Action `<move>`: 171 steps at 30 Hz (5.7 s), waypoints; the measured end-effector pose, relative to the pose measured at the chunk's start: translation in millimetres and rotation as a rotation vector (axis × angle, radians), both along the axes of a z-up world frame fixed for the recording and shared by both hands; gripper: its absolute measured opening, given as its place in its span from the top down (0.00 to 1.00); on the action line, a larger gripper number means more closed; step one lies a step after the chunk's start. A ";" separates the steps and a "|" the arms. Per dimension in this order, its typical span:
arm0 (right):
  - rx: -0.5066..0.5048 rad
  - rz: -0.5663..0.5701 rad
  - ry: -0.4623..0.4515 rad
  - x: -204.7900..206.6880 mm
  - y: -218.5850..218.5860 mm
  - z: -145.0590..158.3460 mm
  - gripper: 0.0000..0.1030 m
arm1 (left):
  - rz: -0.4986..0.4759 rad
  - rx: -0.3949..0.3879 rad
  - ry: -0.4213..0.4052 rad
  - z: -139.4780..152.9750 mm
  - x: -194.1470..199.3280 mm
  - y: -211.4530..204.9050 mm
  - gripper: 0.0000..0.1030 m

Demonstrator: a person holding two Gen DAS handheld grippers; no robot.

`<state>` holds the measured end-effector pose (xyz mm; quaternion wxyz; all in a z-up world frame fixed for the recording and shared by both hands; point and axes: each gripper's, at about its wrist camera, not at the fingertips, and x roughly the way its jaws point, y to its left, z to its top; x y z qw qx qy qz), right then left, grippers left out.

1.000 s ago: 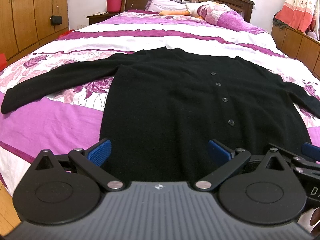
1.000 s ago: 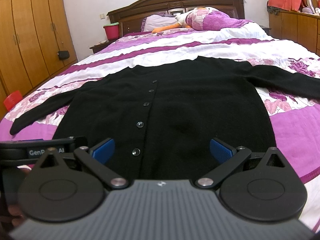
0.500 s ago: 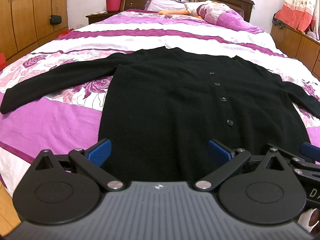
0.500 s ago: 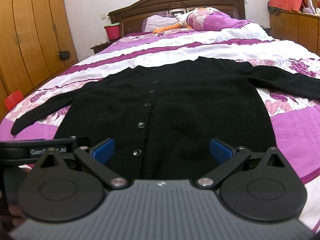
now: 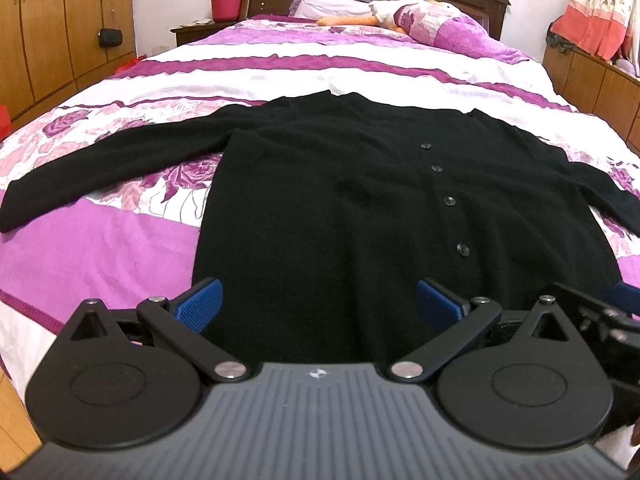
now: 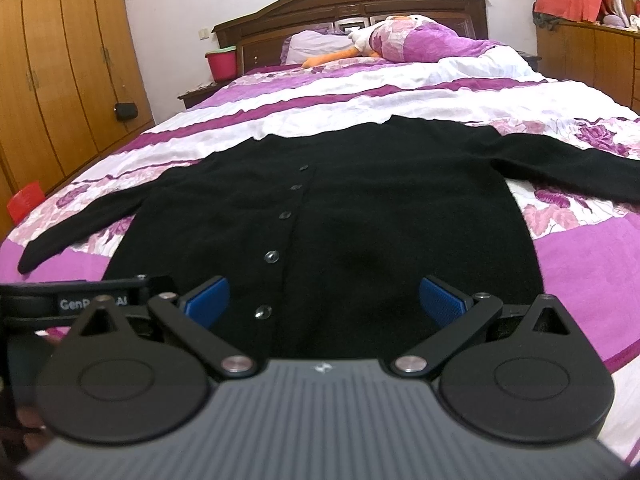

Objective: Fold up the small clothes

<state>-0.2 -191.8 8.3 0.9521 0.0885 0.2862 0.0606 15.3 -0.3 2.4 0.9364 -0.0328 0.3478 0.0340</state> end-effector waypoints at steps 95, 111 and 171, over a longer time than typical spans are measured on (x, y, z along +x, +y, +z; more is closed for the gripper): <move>0.131 -0.286 -0.269 144.3 -230.7 21.5 0.93 | 0.020 -0.081 0.143 -3.2 120.7 -1.4 0.00; -0.010 0.045 -0.298 177.2 -90.5 50.4 0.93 | 0.076 -0.110 0.142 -2.3 118.7 30.2 0.00; 0.058 -0.135 0.082 107.1 -171.8 -31.4 0.55 | -0.552 0.201 -0.101 -11.7 140.1 -212.6 0.02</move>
